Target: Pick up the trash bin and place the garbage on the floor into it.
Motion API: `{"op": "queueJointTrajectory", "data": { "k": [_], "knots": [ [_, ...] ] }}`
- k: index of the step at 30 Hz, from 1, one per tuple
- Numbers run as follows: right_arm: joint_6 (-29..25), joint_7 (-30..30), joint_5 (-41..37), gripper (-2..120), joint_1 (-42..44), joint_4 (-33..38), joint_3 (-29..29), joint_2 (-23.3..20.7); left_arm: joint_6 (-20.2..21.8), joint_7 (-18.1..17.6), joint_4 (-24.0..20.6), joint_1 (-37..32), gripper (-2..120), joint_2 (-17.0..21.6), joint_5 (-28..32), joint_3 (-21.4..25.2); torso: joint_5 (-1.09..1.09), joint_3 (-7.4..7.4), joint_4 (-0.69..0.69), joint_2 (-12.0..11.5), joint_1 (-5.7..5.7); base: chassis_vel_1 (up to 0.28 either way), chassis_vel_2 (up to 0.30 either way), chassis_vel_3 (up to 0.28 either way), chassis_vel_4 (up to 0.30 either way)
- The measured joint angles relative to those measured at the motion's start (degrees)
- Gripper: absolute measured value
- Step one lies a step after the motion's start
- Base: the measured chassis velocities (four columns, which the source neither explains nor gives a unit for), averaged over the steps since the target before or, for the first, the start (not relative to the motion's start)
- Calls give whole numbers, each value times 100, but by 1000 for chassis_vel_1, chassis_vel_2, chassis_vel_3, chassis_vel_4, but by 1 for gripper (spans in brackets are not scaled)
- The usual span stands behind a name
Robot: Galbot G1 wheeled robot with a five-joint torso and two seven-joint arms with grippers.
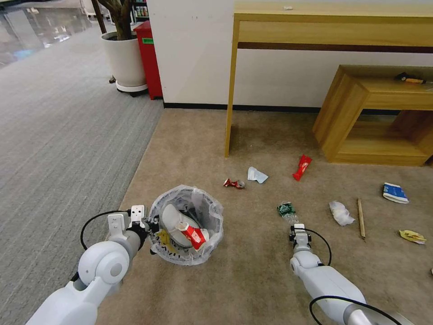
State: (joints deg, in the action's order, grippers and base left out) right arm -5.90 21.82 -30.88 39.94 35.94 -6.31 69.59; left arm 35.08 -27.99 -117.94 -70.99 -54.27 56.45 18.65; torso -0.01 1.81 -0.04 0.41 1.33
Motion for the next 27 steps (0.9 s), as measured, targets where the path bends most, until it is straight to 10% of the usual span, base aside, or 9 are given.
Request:
{"op": "queueJointTrajectory", "data": {
  "k": [14, 27],
  "knots": [
    [-124, -15, 89, 0, 233, 344, -111, -154, -45, 49, 327, 117, 0, -100, -172, -92, 0, 0, -1, 0, 0, 0, 0, 0, 0],
    [-113, 146, 151, 24, 508, 1053, -299, -612, -50, 32, 390, 215, 0, -121, -179, -140, 1, 0, 0, 0, 0, 0, 0, 0, 0]
  ]
}}
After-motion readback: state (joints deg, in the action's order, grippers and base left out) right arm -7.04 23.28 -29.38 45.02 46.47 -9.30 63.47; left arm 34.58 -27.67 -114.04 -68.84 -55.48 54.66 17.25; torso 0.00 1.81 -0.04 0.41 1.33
